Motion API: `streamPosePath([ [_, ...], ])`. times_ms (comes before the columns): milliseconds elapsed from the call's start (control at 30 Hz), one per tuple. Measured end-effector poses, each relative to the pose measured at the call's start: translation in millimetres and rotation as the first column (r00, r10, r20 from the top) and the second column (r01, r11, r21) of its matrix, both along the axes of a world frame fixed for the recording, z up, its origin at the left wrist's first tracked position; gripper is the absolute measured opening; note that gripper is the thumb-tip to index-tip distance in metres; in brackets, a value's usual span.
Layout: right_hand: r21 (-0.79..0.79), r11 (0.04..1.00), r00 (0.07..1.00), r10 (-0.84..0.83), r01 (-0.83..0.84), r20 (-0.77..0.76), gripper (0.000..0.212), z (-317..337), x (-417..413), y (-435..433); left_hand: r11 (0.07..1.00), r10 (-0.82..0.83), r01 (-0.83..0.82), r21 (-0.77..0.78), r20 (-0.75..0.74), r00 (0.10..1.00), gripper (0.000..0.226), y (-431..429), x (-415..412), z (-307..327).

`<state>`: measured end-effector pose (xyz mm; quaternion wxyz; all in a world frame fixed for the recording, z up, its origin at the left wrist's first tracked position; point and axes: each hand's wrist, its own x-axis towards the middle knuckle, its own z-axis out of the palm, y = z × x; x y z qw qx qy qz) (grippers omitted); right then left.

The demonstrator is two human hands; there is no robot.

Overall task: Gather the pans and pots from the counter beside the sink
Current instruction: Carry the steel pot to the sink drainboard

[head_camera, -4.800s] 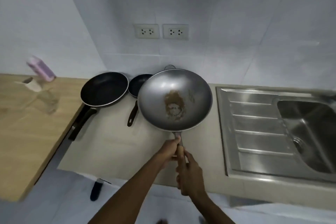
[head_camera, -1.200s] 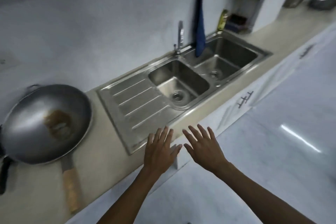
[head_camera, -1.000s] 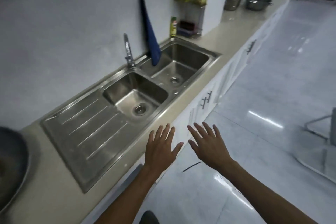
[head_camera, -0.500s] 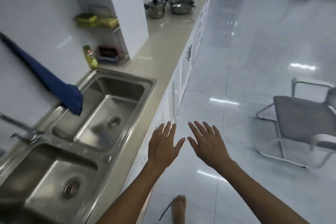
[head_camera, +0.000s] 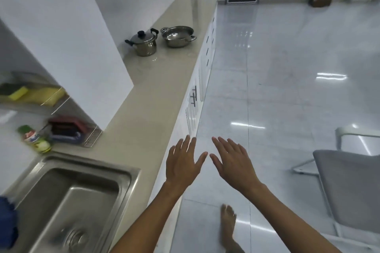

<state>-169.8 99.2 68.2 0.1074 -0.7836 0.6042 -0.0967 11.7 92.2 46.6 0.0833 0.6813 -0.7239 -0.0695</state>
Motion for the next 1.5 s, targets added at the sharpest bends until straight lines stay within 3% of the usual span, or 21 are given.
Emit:
streamPosePath([
  [200,-0.013,1.0,0.993,0.029,-0.027,0.116,0.062,21,-20,-203,0.987,0.163,-0.163,0.01,-0.055,0.985,0.076,-180,-21,20],
  [533,-0.092,0.986,0.978,0.151,-0.139,0.143,0.057,27,-9,-530,0.946,0.311,-0.325,0.012,-0.324,0.893,0.078,-471,-32,18],
  [833,-0.142,0.948,0.958,0.288,-0.285,-0.002,0.056,33,15,-805,0.922,0.374,-0.387,0.026,-0.317,0.871,0.076,-737,-21,22],
  [1000,-0.149,0.906,0.915,0.403,-0.396,0.019,0.055,28,39,-940,0.862,0.494,-0.505,0.051,-0.309,0.812,0.073,-834,-7,16],
  [1133,-0.122,0.801,0.808,0.589,-0.586,-0.013,0.055,10,87,-1044,0.757,0.645,-0.64,0.131,-0.306,0.701,0.069,-899,2,-9],
  [1267,-0.111,0.63,0.637,0.77,-0.769,-0.04,0.054,-14,143,-1140,0.562,0.812,-0.816,0.137,-0.277,0.513,0.064,-954,3,-31],
  [1500,0.019,0.35,0.348,0.935,-0.936,-0.073,0.058,-25,206,-1258,0.161,0.903,-0.963,0.217,-0.425,0.055,0.078,-1021,-43,-38],
])
